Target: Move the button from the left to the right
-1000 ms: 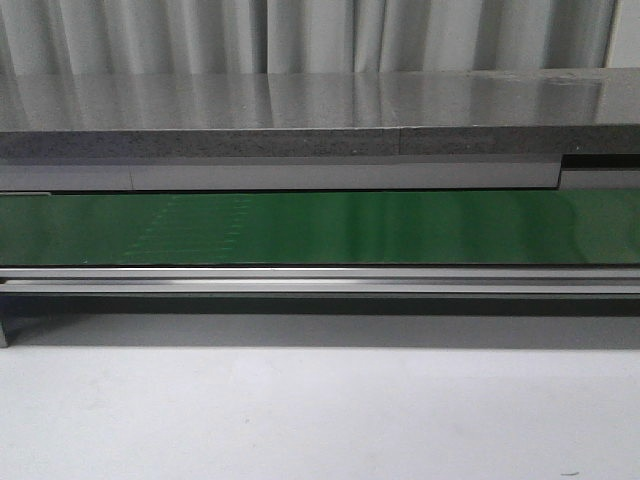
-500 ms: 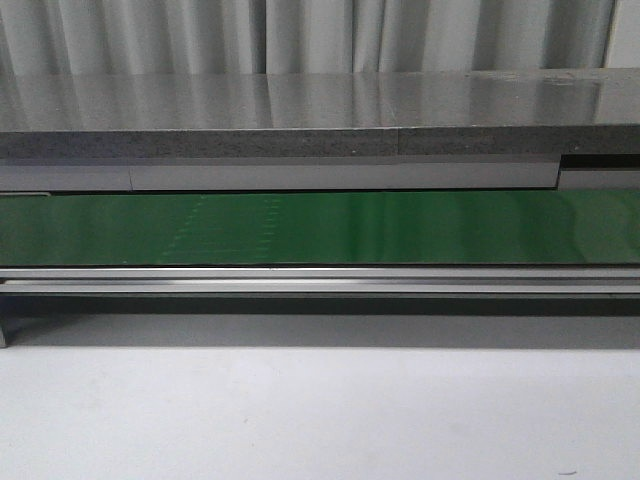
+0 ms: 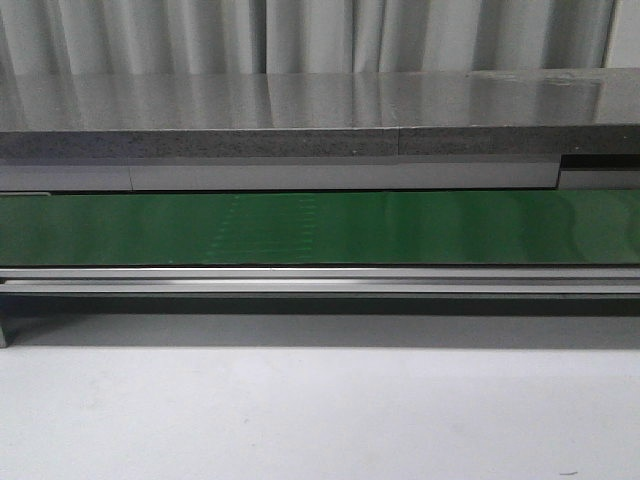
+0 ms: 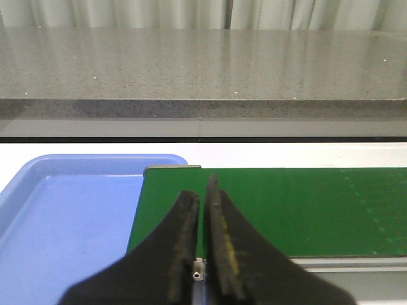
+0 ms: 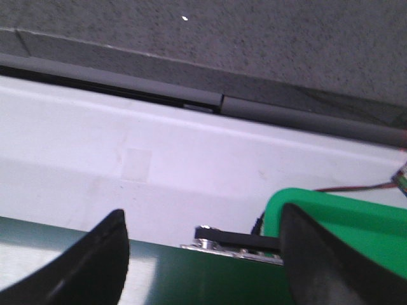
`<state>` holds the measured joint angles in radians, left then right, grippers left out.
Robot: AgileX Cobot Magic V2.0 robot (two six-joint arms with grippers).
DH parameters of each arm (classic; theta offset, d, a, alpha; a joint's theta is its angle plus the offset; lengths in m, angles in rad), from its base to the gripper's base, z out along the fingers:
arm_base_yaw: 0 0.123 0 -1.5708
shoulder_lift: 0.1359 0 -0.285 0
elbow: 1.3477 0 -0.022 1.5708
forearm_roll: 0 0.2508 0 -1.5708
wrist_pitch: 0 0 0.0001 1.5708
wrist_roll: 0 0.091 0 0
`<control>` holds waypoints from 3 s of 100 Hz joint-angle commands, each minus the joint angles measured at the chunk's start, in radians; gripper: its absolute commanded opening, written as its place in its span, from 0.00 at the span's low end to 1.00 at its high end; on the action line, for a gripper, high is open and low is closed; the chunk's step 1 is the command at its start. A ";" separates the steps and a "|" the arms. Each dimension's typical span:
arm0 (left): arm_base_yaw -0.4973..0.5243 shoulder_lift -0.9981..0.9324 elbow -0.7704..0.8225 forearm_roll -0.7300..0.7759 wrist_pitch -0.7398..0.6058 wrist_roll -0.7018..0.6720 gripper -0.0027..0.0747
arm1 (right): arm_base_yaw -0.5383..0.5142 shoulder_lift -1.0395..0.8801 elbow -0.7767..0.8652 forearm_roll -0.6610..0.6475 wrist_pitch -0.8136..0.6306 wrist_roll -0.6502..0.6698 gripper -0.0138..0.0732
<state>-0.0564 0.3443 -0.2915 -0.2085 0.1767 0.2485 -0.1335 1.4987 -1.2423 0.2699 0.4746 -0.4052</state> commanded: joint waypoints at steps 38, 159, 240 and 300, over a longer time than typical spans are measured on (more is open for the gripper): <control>-0.009 0.009 -0.030 -0.013 -0.086 -0.002 0.04 | 0.129 -0.469 0.463 0.016 -0.459 -0.004 0.71; -0.009 0.009 -0.030 -0.013 -0.086 -0.002 0.04 | 0.129 -1.222 0.913 0.017 -0.430 -0.004 0.08; -0.009 0.009 -0.030 -0.013 -0.086 -0.002 0.04 | 0.129 -1.222 0.913 0.017 -0.431 -0.004 0.08; -0.009 0.009 -0.030 -0.013 -0.086 -0.002 0.04 | 0.195 -1.357 1.028 -0.298 -0.396 0.326 0.08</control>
<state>-0.0564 0.3443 -0.2915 -0.2085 0.1767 0.2485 0.0622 0.1664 -0.2298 0.0000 0.1497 -0.1031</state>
